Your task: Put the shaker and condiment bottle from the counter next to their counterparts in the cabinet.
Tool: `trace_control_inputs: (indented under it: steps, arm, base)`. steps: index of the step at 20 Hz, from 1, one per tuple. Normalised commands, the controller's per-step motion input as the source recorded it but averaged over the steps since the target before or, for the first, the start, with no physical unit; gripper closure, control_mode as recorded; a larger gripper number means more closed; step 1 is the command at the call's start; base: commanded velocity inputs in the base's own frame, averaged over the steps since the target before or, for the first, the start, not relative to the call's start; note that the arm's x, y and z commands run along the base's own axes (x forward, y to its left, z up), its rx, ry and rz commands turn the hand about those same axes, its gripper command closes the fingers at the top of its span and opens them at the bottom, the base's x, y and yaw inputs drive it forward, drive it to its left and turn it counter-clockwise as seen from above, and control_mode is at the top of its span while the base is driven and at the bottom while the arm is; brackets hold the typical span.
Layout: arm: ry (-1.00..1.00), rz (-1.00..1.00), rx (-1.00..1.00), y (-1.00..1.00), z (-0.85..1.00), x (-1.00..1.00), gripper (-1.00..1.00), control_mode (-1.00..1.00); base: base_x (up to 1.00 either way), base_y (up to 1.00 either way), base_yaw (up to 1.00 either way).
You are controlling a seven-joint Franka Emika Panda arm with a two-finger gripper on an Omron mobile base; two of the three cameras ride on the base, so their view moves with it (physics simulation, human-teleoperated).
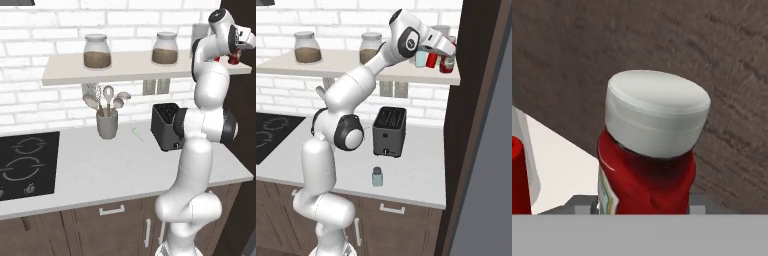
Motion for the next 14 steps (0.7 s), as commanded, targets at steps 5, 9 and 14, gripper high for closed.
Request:
trace_control_inputs:
  steps: [5, 9, 14]
  arm:
    - [-0.05, 0.00, 0.03, 0.00, 0.53, -0.10, -1.00, -1.00]
    - [-0.14, 0.00, 0.10, 0.00, 0.83, -0.28, -1.00, -1.00]
    - [-0.27, 0.00, 0.11, 0.09, 0.63, -0.67, -1.00, -1.00]
  base:
    - [0.00, 0.00, 0.00]
    - [0.00, 0.00, 0.00]
    - [0.00, 0.00, 0.00]
